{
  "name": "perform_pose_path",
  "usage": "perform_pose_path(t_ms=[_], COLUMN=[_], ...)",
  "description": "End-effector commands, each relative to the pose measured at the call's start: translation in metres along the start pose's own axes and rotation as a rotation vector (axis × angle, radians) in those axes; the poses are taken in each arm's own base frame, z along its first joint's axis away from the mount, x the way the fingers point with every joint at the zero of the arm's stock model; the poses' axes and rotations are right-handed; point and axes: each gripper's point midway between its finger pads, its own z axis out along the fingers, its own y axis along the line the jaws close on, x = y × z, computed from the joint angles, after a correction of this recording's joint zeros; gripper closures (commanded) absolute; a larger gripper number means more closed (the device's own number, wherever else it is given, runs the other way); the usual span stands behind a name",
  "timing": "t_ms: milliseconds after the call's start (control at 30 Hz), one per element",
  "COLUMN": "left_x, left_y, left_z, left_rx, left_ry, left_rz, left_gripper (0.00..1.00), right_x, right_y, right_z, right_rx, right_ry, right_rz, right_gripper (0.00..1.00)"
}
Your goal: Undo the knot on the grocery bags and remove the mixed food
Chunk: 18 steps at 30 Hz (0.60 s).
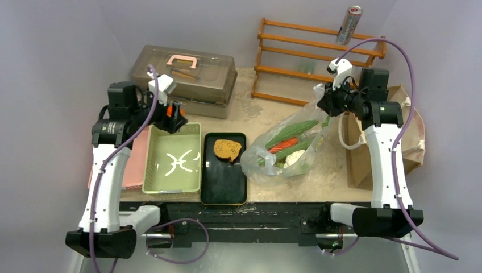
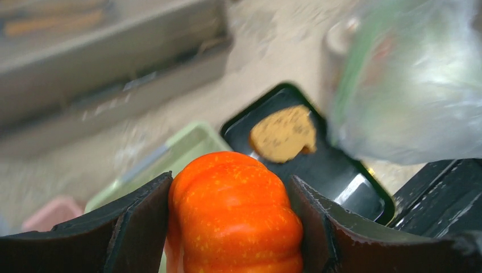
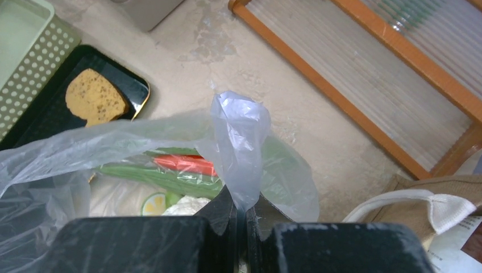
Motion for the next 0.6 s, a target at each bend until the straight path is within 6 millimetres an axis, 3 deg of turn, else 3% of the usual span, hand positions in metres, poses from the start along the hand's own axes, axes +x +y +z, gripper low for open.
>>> perform_pose_path(t_ms=[0,267,567], left_x=[0.067,0.164,0.230], left_y=[0.030,0.109,0.176], left_z=[-0.037,-0.071,-0.085], left_rx=[-0.109,-0.314,-0.437], left_ry=[0.232,0.540,0.700], left_rz=[-0.097,-0.255,-0.471], left_gripper=[0.55,0.53,0.51], right_x=[0.016,0.052,0.056], right_y=[0.009,0.019,0.028], right_z=[0.000,0.008,0.011], right_rx=[-0.040,-0.094,-0.157], right_ry=[0.010,0.092,0.163], right_rz=[-0.042,-0.042,-0.041], right_gripper=[1.00,1.00,1.00])
